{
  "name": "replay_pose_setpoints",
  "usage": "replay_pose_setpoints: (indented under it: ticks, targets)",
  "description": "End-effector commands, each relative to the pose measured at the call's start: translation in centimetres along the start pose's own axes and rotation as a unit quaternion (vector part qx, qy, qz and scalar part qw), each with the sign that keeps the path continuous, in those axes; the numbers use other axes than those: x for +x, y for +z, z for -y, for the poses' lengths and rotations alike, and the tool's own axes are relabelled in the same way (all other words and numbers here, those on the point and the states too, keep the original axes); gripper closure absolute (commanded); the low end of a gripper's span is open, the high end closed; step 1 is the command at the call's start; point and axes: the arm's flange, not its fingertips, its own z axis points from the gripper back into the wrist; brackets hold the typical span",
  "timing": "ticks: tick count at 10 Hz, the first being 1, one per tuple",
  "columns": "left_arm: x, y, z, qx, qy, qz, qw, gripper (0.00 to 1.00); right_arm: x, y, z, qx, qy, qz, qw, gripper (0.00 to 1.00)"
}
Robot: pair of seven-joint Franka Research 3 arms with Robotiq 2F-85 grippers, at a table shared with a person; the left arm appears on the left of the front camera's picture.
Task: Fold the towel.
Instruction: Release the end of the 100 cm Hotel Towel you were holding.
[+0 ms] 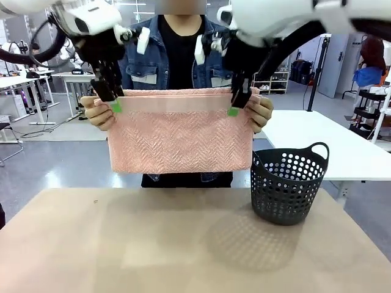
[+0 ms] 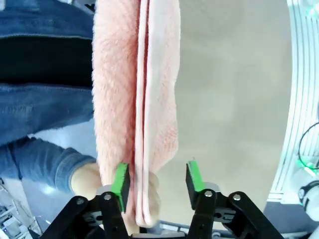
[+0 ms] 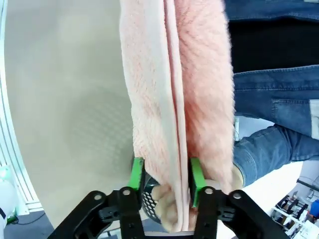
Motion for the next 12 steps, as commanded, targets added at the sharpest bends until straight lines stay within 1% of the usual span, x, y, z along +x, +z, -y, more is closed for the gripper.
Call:
replay_pose_setpoints:
  ticks: [1, 2, 3, 4, 5, 6, 7, 8, 9, 10, 11, 12]
  targets:
    - [-1.9, 4.1, 0.9, -0.007, 0.061, 0.037, 0.997, 0.0, -2.7, 3.9, -0.6, 0.007, -0.039, 0.041, 0.998, 0.26]
    - [-3.0, 5.9, 1.5, -0.018, 0.099, 0.056, 0.993, 0.14, -4.1, 6.2, -1.0, 0.008, -0.07, 0.063, 0.995, 0.0]
    - [-4.6, 7.7, 1.9, -0.024, 0.156, 0.07, 0.985, 0.03, -6.0, 8.4, -1.2, -0.001, -0.114, 0.071, 0.991, 0.0]
    - [-7.1, 9.7, 2.7, -0.012, 0.206, 0.081, 0.975, 0.0, -8.5, 10.5, -1.4, -0.02, -0.16, 0.082, 0.984, 0.0]
    - [-9.7, 11.1, 3.1, 0.025, 0.265, 0.069, 0.961, 0.0, -11.0, 11.5, -1.2, -0.046, -0.228, 0.072, 0.97, 0.0]
    - [-12.0, 12.1, 3.8, 0.045, 0.311, 0.074, 0.946, 0.0, -13.4, 12.4, -1.2, -0.057, -0.285, 0.081, 0.953, 0.0]
    - [-13.9, 13.0, 4.6, 0.074, 0.353, 0.072, 0.93, 0.0, -15.5, 13.2, -1.5, -0.081, -0.343, 0.083, 0.932, 0.0]
    - [-15.5, 13.6, 5.2, 0.082, 0.375, 0.079, 0.92, 0.0, -17.2, 13.9, -1.8, -0.101, -0.385, 0.079, 0.914, 0.0]
    - [-17.4, 13.9, 5.6, 0.086, 0.402, 0.087, 0.908, 0.0, -18.6, 14.4, -2.1, -0.103, -0.407, 0.086, 0.904, 0.0]
    - [-18.2, 14.1, 6.0, 0.086, 0.411, 0.099, 0.902, 0.0, -19.2, 14.7, -2.2, -0.106, -0.417, 0.087, 0.899, 0.0]
    - [-18.5, 14.0, 6.1, 0.092, 0.416, 0.097, 0.899, 0.0, -19.3, 14.7, -2.2, -0.106, -0.421, 0.087, 0.897, 0.0]
    - [-18.4, 13.4, 6.1, 0.114, 0.392, 0.072, 0.91, 0.0, -18.9, 14.3, -1.8, -0.098, -0.403, 0.076, 0.906, 0.0]
